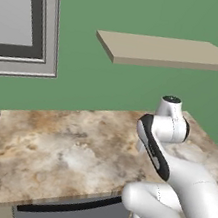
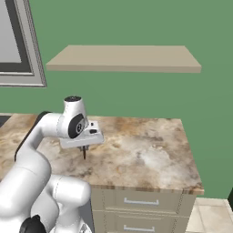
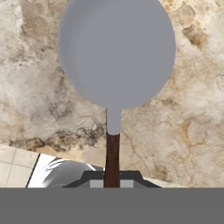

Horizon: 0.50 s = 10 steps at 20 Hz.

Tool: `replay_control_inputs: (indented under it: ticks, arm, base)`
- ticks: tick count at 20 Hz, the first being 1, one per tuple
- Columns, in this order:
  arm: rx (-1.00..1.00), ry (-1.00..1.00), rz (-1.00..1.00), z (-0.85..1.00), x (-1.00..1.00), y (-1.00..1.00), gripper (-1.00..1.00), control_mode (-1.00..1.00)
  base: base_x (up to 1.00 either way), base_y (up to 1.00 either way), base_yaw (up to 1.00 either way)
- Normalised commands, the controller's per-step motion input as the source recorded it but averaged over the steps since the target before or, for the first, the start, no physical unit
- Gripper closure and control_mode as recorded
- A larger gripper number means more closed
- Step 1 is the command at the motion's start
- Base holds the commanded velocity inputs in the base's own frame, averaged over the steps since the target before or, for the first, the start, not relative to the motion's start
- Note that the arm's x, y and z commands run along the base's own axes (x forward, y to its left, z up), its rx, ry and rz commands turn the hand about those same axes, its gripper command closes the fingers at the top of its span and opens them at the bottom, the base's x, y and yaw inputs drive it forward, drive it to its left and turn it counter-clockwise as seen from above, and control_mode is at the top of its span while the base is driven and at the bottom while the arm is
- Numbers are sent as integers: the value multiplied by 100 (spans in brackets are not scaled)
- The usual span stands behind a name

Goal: Organize the utensils by type. Pick up the wooden spoons from the counter and place them in the open cabinet. Then pick up the metallic utensils from the counter and place them in the open drawer.

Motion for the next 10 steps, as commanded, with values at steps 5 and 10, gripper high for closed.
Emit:
replay_control_inputs:
  ticks: [5,10]
  arm:
    - [0,0,0,0,0,0,100,100]
    - [0,0,0,0,0,0,100,100]
  base:
    - [-44,17,43]
    - [-31,29,99]
